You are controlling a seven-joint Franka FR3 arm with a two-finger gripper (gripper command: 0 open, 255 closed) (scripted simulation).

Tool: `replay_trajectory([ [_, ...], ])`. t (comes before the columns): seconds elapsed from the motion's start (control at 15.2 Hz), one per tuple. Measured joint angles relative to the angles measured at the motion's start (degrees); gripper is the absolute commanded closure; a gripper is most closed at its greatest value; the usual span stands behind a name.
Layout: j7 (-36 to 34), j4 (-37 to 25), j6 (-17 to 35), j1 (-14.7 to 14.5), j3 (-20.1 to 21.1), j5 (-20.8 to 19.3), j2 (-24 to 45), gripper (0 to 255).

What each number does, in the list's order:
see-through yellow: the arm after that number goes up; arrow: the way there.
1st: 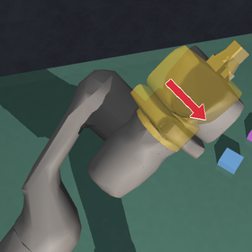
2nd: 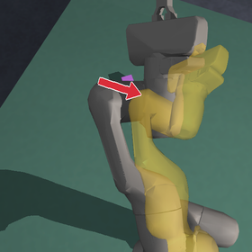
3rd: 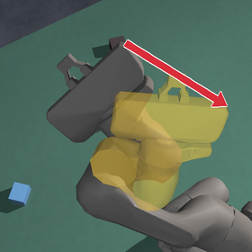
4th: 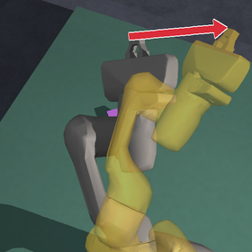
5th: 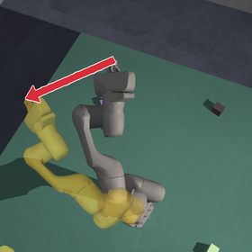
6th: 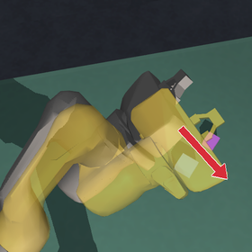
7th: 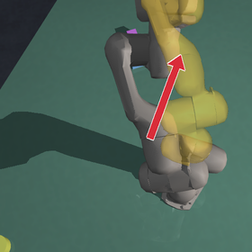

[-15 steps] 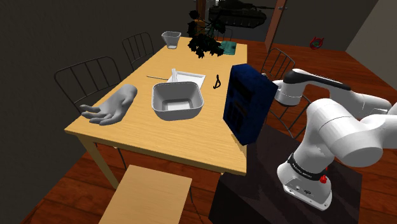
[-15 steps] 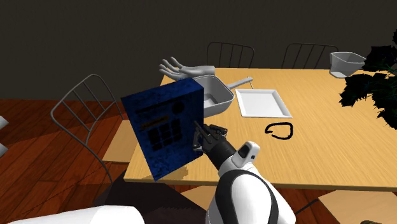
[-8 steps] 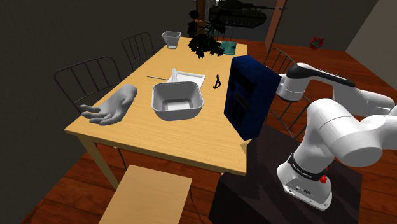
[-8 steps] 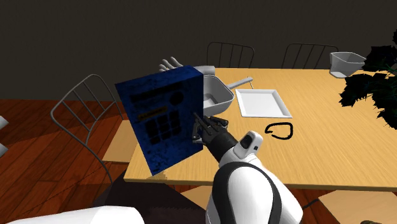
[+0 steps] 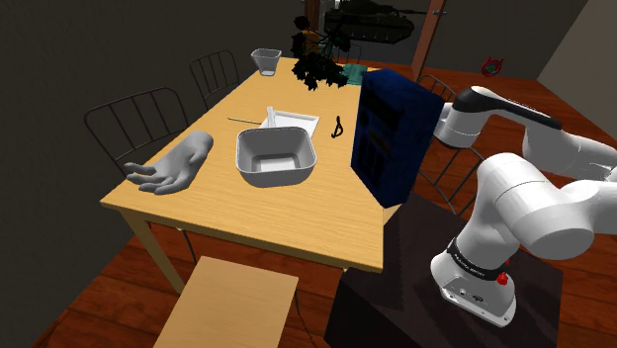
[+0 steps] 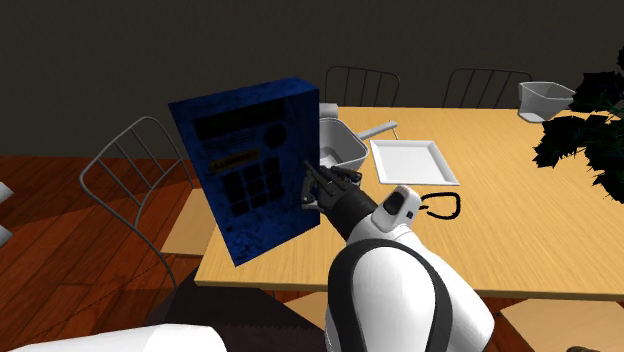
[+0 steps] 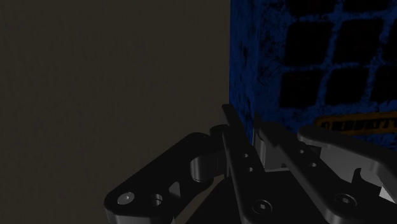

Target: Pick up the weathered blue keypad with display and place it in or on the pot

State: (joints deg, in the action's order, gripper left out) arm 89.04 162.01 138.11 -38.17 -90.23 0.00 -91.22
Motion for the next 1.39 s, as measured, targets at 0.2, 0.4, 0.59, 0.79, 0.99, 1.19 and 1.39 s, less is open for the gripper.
replay_trajectory([
  [0.2, -1.89, -0.09, 0.19, -0.28, 2.63, 0.94, -0.48, 255],
  [0.4, -3.72, -0.25, 0.12, -0.36, 5.17, 1.84, -0.92, 255],
  [0.59, -5.57, -0.85, -0.04, -0.81, 7.74, 2.74, -1.31, 255],
  [0.79, -7.41, -0.99, 0.42, -1.41, 10.33, 3.66, -1.66, 255],
  [0.99, -8.67, -2.06, 1.23, -3.27, 12.22, 4.30, -1.59, 255],
  [1.19, -8.18, -6.77, 4.53, -11.14, 11.96, 4.15, -0.09, 255],
  [1.39, -7.14, -11.88, 6.75, -18.37, 10.69, 3.74, 1.15, 255],
])
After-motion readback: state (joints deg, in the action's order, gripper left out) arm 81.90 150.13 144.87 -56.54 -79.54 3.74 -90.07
